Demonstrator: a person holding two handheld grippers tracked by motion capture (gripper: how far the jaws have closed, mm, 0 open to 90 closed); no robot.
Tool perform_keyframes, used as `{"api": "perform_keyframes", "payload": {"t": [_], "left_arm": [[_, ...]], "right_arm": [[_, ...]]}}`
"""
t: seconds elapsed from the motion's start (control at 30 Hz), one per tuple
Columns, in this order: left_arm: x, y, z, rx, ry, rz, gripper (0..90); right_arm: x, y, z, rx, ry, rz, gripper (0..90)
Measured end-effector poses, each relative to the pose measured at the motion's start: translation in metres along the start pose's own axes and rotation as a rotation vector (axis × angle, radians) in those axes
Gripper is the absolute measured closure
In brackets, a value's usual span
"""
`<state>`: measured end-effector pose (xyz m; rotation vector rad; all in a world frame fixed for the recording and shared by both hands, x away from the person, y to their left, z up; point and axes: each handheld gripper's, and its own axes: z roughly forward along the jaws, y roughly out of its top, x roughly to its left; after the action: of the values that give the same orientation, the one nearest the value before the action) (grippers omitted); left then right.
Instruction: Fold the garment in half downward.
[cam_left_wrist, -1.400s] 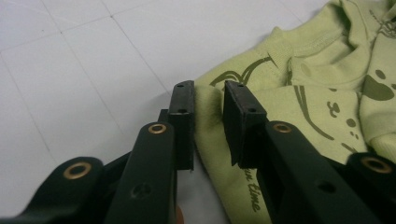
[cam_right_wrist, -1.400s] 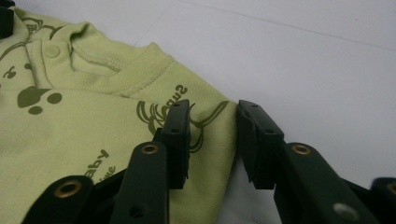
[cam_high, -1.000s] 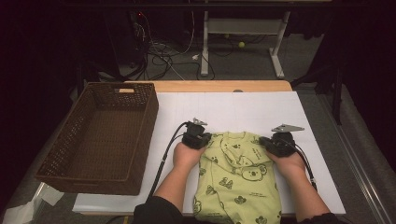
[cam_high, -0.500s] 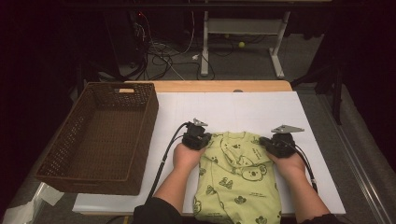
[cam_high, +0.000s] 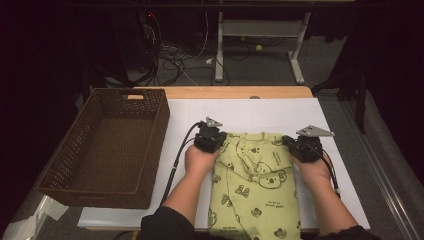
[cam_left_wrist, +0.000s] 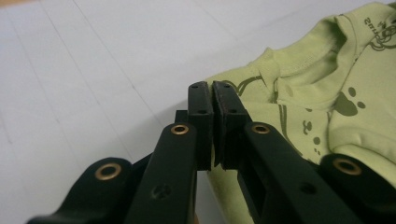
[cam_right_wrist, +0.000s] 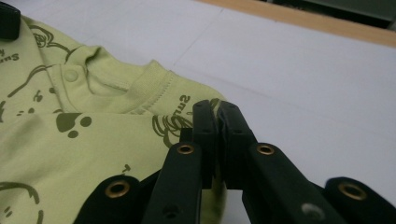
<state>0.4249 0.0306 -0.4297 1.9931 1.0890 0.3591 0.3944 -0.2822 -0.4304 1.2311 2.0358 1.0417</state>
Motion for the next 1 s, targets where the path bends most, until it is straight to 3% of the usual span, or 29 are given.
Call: {"api": "perform_keyframes", "payload": {"t": [0.3, 0.6, 0.73, 0.83, 1.0], "left_arm": [[0.002, 0.011, -0.001, -0.03, 0.02, 0.012, 83.5], [0.006, 0.016, 0.002, -0.039, 0.042, 0.019, 83.5], [0.005, 0.025, 0.003, -0.045, 0.043, 0.036, 83.6], [0.006, 0.035, -0.002, -0.078, 0.045, 0.032, 83.6], [0.006, 0.05, -0.011, -0.106, 0.064, 0.061, 83.6]], "right_arm": [[-0.003, 0.014, 0.008, -0.007, -0.041, -0.006, 87.8], [-0.003, 0.026, 0.011, -0.034, -0.049, -0.006, 87.9], [-0.003, 0.035, 0.009, -0.048, -0.05, -0.025, 87.9], [-0.004, 0.043, 0.007, -0.061, -0.059, -0.029, 87.9], [-0.01, 0.059, -0.004, -0.103, -0.073, -0.045, 87.9]]}}
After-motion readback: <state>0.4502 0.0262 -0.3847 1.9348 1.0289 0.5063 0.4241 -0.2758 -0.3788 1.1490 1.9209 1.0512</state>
